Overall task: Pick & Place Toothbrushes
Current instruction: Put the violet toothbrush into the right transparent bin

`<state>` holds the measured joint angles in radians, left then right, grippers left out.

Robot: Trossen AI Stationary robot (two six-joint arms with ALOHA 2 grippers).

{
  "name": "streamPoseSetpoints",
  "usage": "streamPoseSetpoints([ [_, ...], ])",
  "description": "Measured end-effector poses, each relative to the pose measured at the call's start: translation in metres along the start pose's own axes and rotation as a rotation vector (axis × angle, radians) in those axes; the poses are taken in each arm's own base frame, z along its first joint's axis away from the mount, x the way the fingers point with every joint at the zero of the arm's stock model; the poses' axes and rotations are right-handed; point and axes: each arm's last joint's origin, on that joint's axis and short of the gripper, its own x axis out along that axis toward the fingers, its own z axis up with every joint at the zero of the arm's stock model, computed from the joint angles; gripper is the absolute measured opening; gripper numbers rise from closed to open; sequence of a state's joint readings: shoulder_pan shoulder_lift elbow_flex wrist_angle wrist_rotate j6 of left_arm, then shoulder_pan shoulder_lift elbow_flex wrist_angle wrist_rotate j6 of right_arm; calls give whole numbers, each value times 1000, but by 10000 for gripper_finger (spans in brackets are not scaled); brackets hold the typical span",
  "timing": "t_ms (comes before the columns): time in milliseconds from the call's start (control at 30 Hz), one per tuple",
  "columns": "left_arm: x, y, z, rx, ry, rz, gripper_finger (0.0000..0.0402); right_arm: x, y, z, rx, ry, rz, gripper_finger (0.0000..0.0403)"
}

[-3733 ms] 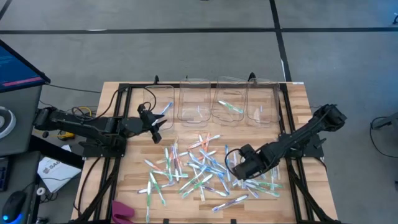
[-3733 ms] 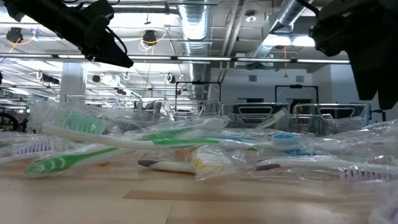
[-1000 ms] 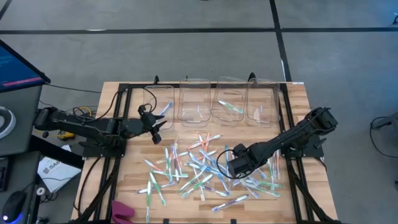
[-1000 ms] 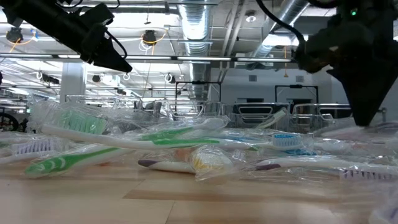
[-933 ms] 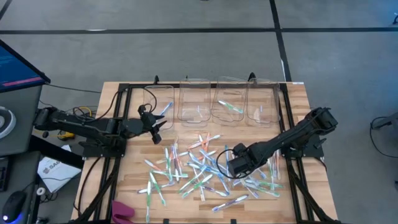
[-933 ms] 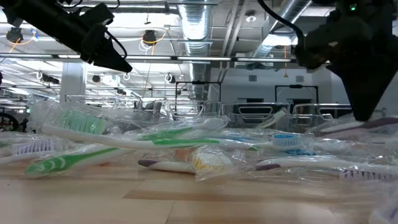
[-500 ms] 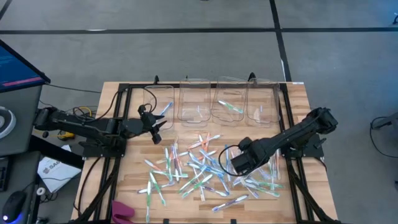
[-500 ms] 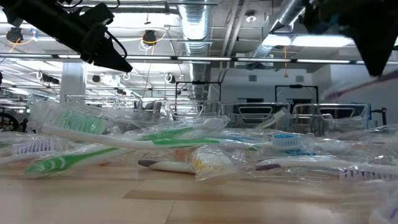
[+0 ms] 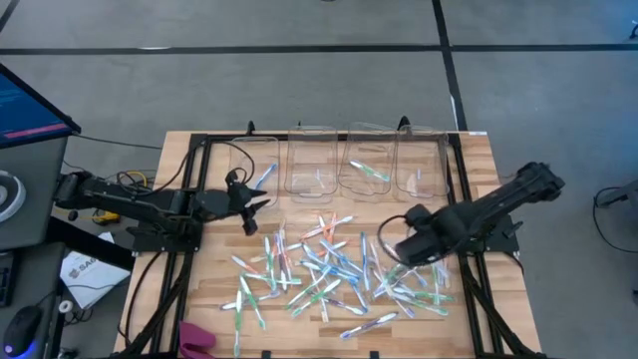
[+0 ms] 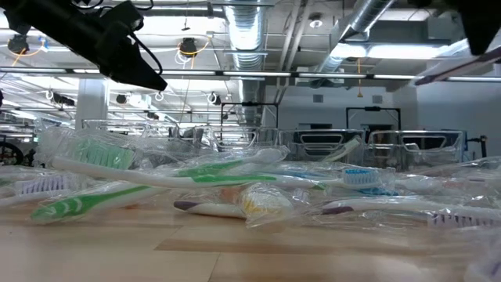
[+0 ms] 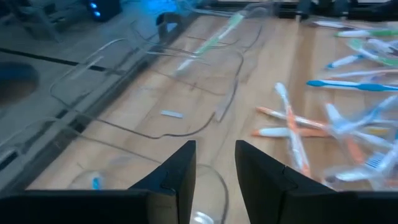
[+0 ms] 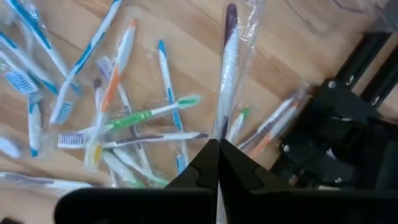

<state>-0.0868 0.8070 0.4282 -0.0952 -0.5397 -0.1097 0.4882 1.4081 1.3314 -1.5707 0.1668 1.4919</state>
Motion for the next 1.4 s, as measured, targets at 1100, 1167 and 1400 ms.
streamPoseSetpoints([
  [1100,5,-11,-19,-13,-127,-322,104,2,-138,18,351,-398,187,0],
  [1167,5,-11,-19,-15,-127,-323,104,-1,-153,19,395,-413,215,0],
  [1400,5,-11,-18,-18,-132,-323,104,-3,-181,21,481,-487,188,0],
])
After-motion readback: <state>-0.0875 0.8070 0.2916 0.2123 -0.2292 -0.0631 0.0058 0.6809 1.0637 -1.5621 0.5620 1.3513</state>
